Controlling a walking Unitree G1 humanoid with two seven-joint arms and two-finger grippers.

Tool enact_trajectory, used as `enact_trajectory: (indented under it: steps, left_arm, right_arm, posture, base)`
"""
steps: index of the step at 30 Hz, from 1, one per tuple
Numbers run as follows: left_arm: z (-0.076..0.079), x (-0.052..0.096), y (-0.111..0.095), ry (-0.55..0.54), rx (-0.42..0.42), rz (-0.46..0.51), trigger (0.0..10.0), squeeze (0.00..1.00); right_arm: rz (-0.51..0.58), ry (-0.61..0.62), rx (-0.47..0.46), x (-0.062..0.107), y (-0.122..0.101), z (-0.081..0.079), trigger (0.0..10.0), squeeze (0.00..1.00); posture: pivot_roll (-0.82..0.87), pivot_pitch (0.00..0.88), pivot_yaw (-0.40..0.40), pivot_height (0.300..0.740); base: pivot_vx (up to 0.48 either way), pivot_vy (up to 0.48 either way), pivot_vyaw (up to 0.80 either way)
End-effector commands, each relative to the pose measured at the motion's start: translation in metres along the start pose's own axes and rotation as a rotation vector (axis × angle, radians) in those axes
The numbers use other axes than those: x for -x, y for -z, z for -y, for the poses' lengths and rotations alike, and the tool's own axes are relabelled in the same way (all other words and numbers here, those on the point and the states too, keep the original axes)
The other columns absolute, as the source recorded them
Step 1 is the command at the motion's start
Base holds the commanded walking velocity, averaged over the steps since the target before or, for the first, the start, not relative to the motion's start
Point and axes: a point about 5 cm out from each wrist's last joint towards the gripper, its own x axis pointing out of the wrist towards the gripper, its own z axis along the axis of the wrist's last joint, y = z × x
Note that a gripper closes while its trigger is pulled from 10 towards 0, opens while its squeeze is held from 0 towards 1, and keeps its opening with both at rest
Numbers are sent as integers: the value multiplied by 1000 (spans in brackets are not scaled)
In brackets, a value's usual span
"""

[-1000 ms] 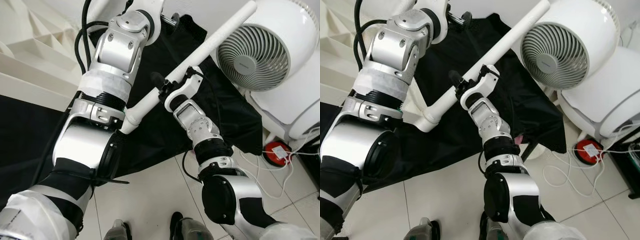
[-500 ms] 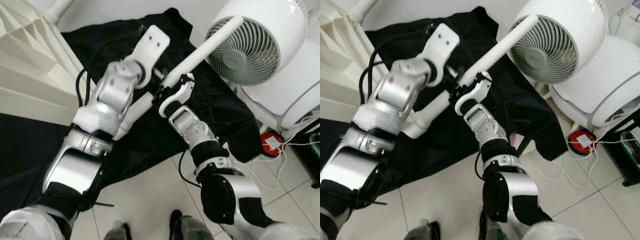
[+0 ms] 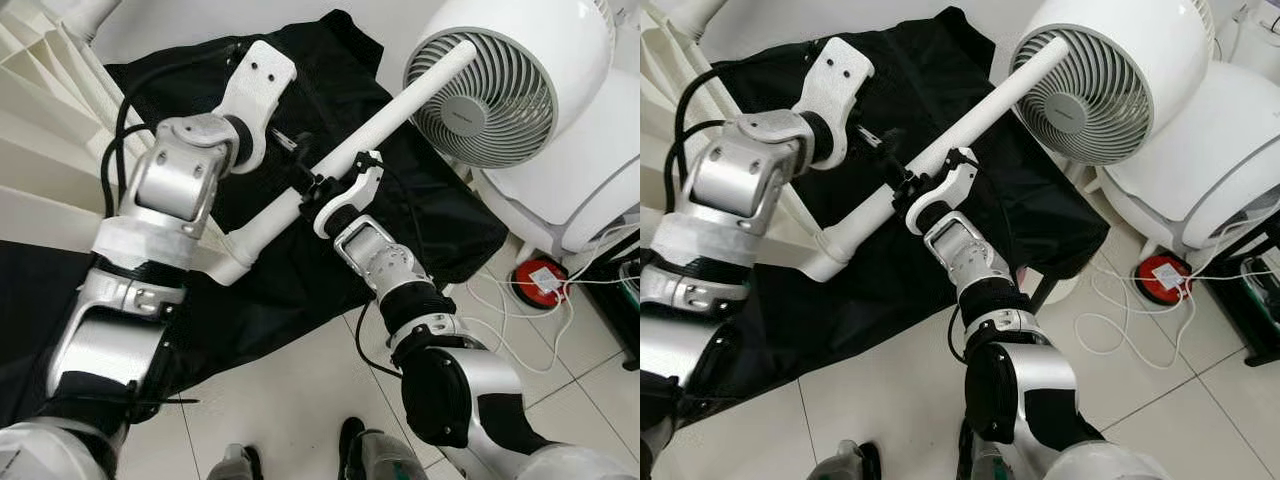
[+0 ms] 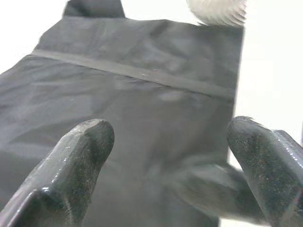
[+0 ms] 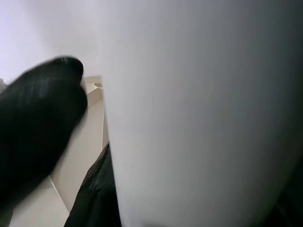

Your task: Building children table

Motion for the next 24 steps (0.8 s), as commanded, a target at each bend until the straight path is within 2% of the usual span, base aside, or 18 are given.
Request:
enact_trajectory:
  steps: [1,5,9,12,13,17,20,21,22,24]
  left_arm:
    - [-2,7,13,35,5,-44,10000,0]
    - [-5,16,18,74,-25,-68,10000,0]
    - [-16,36,30,149,-102,-124,10000,0]
    - [-17,37,30,151,-102,-126,10000,0]
    - [-22,45,32,168,-147,-142,10000,0]
    - [-28,54,28,193,-111,-137,10000,0]
    - [-31,59,29,210,-120,-151,10000,0]
    - [-29,66,30,264,-144,-171,10000,0]
    - [-29,66,30,264,-144,-171,10000,0]
    - [-30,70,31,296,-161,-193,10000,0]
  right_arm:
    - [-278,312,-125,37,73,58,10000,0]
    - [-277,312,-133,38,73,59,10000,0]
    - [-269,320,-148,40,74,61,10000,0]
    - [-268,320,-149,40,74,61,10000,0]
    - [-269,319,-153,40,76,61,10000,0]
    - [-270,324,-171,42,79,62,10000,0]
    - [-264,332,-207,43,81,62,10000,0]
    - [-253,351,-251,45,84,64,10000,0]
    - [-253,351,-251,45,84,64,10000,0]
    - [-230,356,-317,48,85,66,10000,0]
  posture:
    - [53,256,34,740]
    - [55,261,40,740]
    - [58,268,50,740]
    - [59,270,53,740]
    - [63,275,56,740]
    - [67,282,66,740]
    - [68,284,68,740]
    - [69,286,71,740]
    - [69,286,71,740]
    - [72,287,73,740]
  base:
    - [0,0,0]
    - [0,0,0]
    - [0,0,0]
    - [0,0,0]
    - [0,0,0]
    - [0,0,0]
    - [0,0,0]
    - [0,0,0]
    - [0,0,0]
    - [0,0,0]
